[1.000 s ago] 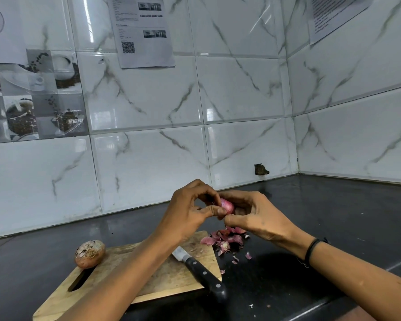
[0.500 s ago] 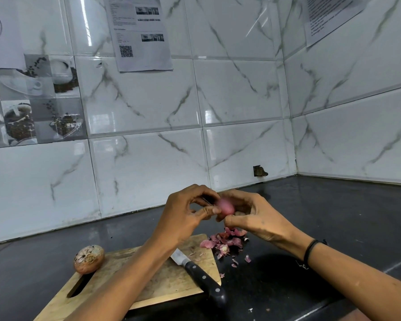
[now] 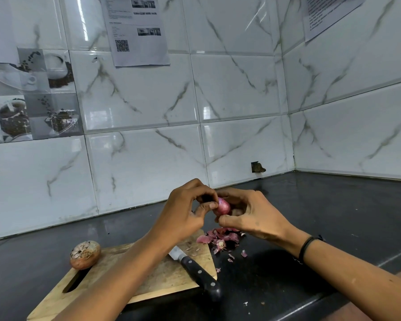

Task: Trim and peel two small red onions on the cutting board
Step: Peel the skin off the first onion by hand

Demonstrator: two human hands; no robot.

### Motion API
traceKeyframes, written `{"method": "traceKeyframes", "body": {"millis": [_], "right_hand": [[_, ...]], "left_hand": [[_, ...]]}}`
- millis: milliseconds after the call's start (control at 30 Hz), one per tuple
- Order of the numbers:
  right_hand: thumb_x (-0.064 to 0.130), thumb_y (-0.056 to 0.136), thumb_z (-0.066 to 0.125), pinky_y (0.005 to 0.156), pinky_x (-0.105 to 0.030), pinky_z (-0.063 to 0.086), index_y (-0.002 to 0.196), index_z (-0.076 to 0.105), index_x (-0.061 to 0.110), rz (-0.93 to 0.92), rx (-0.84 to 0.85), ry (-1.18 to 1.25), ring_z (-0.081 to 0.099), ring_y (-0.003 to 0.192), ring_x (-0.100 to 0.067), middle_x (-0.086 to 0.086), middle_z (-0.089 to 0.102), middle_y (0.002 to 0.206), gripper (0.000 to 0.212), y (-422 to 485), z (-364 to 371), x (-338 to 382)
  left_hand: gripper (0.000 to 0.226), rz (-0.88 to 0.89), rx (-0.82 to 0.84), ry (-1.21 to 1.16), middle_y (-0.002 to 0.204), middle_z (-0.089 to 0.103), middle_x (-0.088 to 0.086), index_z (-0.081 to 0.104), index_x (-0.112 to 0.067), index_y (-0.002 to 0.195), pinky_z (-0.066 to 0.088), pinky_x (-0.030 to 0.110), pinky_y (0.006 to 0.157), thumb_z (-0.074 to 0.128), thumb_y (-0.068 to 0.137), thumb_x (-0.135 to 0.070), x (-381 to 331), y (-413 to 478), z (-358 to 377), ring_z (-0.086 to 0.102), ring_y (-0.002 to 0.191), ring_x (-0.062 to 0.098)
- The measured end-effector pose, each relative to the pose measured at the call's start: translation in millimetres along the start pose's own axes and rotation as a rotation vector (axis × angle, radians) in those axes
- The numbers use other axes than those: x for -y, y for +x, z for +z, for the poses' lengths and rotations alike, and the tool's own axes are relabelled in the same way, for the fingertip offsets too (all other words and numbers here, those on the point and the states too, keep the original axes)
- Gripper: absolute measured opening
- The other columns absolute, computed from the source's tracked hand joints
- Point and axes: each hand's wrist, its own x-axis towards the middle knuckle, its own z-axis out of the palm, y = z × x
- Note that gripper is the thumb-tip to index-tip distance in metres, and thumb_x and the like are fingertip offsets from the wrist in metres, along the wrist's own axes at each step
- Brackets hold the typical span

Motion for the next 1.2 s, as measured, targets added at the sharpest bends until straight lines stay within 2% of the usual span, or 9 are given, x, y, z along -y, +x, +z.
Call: {"method": "traceKeyframes", "body": {"millis": [167, 300, 400, 533, 633, 800, 933, 1033, 1200], "right_hand": [[0.017, 0.08, 0.078, 0.061, -0.029, 0.05, 0.11, 0.073, 0.03, -0.025, 0.013, -0.05, 0.056, 0.055, -0.013, -0.005, 0.074, 0.082, 0.033, -1, 0, 3], [0.013, 0.082, 0.079, 0.072, -0.017, 0.05, 0.116, 0.072, 0.024, -0.018, -0.009, 0.001, 0.067, 0.069, -0.002, 0.006, 0.077, 0.09, 0.037, 0, 1, 5], [0.013, 0.082, 0.079, 0.089, -0.027, 0.057, 0.12, 0.069, 0.022, -0.01, -0.05, 0.048, 0.074, 0.093, -0.009, 0.005, 0.077, 0.102, 0.04, 2, 1, 4], [0.024, 0.078, 0.079, 0.095, -0.04, 0.059, 0.121, 0.065, 0.024, 0.014, -0.102, 0.135, 0.075, 0.096, -0.016, 0.0, 0.077, 0.107, 0.045, 4, -1, 1], [0.03, 0.077, 0.078, 0.093, -0.042, 0.059, 0.121, 0.063, 0.023, 0.015, -0.087, 0.133, 0.075, 0.096, -0.019, -0.002, 0.076, 0.108, 0.048, 5, -1, -1], [0.019, 0.082, 0.079, 0.09, -0.044, 0.06, 0.116, 0.064, 0.025, -0.013, -0.092, 0.09, 0.075, 0.093, -0.02, -0.001, 0.076, 0.104, 0.038, 5, -1, -3], [0.023, 0.081, 0.078, 0.079, -0.049, 0.06, 0.112, 0.062, 0.029, -0.065, -0.108, -0.047, 0.072, 0.08, -0.026, -0.002, 0.075, 0.094, 0.035, 4, 0, -3], [0.033, 0.075, 0.073, 0.072, -0.052, 0.058, 0.112, 0.06, 0.032, -0.092, -0.101, -0.142, 0.069, 0.074, -0.034, -0.009, 0.074, 0.088, 0.04, 5, 2, -7], [0.035, 0.075, 0.072, 0.073, -0.046, 0.058, 0.117, 0.058, 0.024, -0.138, -0.04, -0.248, 0.069, 0.076, -0.021, 0.0, 0.073, 0.089, 0.046, 5, -1, -8]], "left_hand": [[0.02, 0.031, 0.058, 0.107, 0.092, 0.054, -0.018, 0.064, -0.023, 0.094, 0.04, 0.008, 0.072, 0.067, 0.09, -0.003, -2, -1, 4, 0.058, 0.09, 0.001], [0.022, 0.06, 0.032, 0.155, 0.094, 0.049, -0.015, 0.059, -0.019, 0.096, 0.046, 0.017, 0.075, 0.06, 0.091, 0.003, -3, 0, 6, 0.056, 0.09, 0.005], [0.028, 0.035, 0.035, 0.101, 0.098, 0.048, -0.014, 0.053, -0.023, 0.096, 0.051, 0.025, 0.08, 0.056, 0.094, 0.005, -2, -1, 9, 0.056, 0.095, 0.006], [0.026, -0.017, 0.066, -0.015, 0.097, 0.053, -0.007, 0.052, -0.021, 0.095, 0.057, 0.037, 0.082, 0.05, 0.098, 0.005, 2, -4, 8, 0.056, 0.092, 0.012], [0.017, -0.076, 0.058, -0.111, 0.094, 0.06, -0.007, 0.053, -0.022, 0.097, 0.058, 0.038, 0.083, 0.05, 0.103, -0.006, 1, -5, 5, 0.061, 0.091, 0.01], [0.012, -0.121, 0.018, -0.124, 0.099, 0.066, -0.025, 0.063, -0.037, 0.103, 0.051, 0.015, 0.078, 0.069, 0.094, -0.03, -1, -3, 1, 0.063, 0.099, -0.005], [0.024, -0.111, 0.001, -0.058, 0.099, 0.069, -0.027, 0.065, -0.047, 0.106, 0.059, 0.038, 0.082, 0.076, 0.088, -0.036, 3, -3, 0, 0.065, 0.097, -0.005], [0.028, -0.099, -0.018, 0.003, 0.094, 0.072, -0.029, 0.067, -0.051, 0.106, 0.06, 0.039, 0.082, 0.079, 0.083, -0.041, 3, -3, -3, 0.067, 0.091, -0.007], [0.02, -0.058, -0.033, 0.114, 0.091, 0.075, -0.025, 0.078, -0.043, 0.101, 0.06, 0.037, 0.077, 0.08, 0.081, -0.043, 5, -2, -7, 0.069, 0.086, -0.005]]}}
